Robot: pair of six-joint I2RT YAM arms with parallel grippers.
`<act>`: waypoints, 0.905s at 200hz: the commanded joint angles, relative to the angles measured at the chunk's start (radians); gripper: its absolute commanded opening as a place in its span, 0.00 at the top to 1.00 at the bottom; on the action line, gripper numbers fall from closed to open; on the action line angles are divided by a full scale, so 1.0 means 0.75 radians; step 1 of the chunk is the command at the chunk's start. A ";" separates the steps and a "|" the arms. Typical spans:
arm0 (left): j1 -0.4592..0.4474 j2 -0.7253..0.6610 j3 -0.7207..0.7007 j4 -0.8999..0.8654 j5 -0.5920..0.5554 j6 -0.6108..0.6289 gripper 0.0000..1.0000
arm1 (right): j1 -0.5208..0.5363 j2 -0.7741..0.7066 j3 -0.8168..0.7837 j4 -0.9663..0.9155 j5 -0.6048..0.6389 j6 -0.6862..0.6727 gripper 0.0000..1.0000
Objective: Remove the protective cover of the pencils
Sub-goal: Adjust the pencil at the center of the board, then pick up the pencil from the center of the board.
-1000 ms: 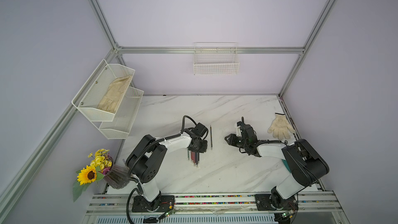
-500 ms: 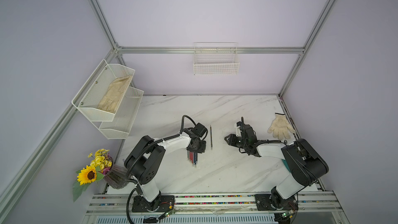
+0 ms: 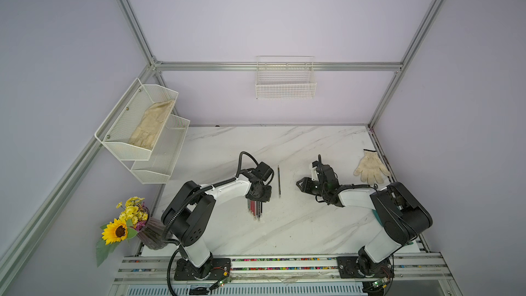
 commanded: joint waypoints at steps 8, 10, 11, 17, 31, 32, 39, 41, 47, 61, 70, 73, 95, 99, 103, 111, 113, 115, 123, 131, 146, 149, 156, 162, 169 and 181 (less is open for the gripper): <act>-0.003 0.001 0.053 -0.001 -0.015 0.022 0.74 | 0.005 0.010 0.027 0.010 -0.012 0.013 0.65; -0.003 0.004 0.053 -0.001 -0.014 0.022 0.74 | 0.006 0.009 0.028 0.011 -0.012 0.013 0.65; -0.003 0.004 0.052 -0.001 -0.014 0.022 0.74 | 0.005 0.010 0.028 0.011 -0.012 0.013 0.65; -0.002 0.008 0.052 0.001 -0.015 0.022 0.73 | 0.003 0.012 0.027 0.011 -0.012 0.013 0.65; -0.002 0.020 0.053 0.009 -0.006 0.022 0.74 | 0.004 0.013 0.027 0.011 -0.012 0.013 0.65; -0.002 0.021 0.052 0.009 -0.006 0.023 0.74 | 0.004 0.013 0.027 0.011 -0.012 0.013 0.65; -0.002 0.027 0.053 0.012 -0.002 0.024 0.73 | 0.004 0.013 0.027 0.011 -0.012 0.013 0.65; -0.002 0.030 0.055 0.013 -0.002 0.024 0.73 | 0.005 0.012 0.028 0.011 -0.012 0.012 0.65; -0.003 0.034 0.055 0.013 -0.002 0.024 0.73 | 0.003 0.014 0.028 0.011 -0.012 0.013 0.65; -0.002 0.045 0.055 0.015 -0.004 0.026 0.74 | 0.005 0.013 0.027 0.011 -0.013 0.013 0.65; -0.002 0.050 0.055 0.017 -0.006 0.026 0.74 | 0.003 0.014 0.028 0.011 -0.014 0.013 0.65; -0.003 0.051 0.055 0.016 -0.007 0.026 0.74 | 0.004 0.014 0.028 0.011 -0.015 0.013 0.65; -0.002 0.058 0.053 0.012 -0.025 0.026 0.74 | 0.004 0.014 0.028 0.011 -0.014 0.013 0.65; -0.002 0.057 0.053 0.010 -0.029 0.026 0.74 | 0.005 0.014 0.027 0.011 -0.014 0.013 0.65; -0.003 0.056 0.052 0.009 -0.032 0.026 0.74 | 0.006 0.014 0.027 0.011 -0.014 0.013 0.65; -0.003 0.058 0.052 0.009 -0.032 0.027 0.74 | 0.003 0.014 0.027 0.011 -0.014 0.013 0.65; -0.003 0.058 0.053 0.009 -0.032 0.028 0.74 | 0.003 0.014 0.028 0.011 -0.014 0.013 0.65; -0.002 0.059 0.053 0.009 -0.032 0.029 0.74 | 0.004 0.014 0.028 0.011 -0.014 0.013 0.65; -0.002 0.064 0.055 0.004 -0.032 0.032 0.74 | 0.003 0.014 0.027 0.011 -0.014 0.013 0.65; -0.002 0.071 0.058 0.001 -0.032 0.037 0.76 | 0.004 0.014 0.028 0.011 -0.014 0.013 0.65; -0.003 0.085 0.065 -0.009 -0.039 0.044 0.81 | 0.004 0.014 0.028 0.011 -0.014 0.013 0.65; -0.003 0.088 0.065 -0.011 -0.040 0.044 0.82 | 0.004 0.014 0.027 0.011 -0.014 0.013 0.65; -0.002 0.093 0.068 -0.017 -0.048 0.049 0.82 | 0.003 0.014 0.027 0.011 -0.014 0.013 0.65; -0.004 0.097 0.072 -0.023 -0.056 0.050 0.82 | 0.004 0.014 0.027 0.011 -0.014 0.013 0.65; -0.006 0.103 0.078 -0.030 -0.067 0.052 0.82 | 0.004 0.014 0.027 0.011 -0.014 0.013 0.65; -0.010 0.113 0.087 -0.040 -0.081 0.058 0.83 | 0.003 0.015 0.027 0.011 -0.014 0.014 0.65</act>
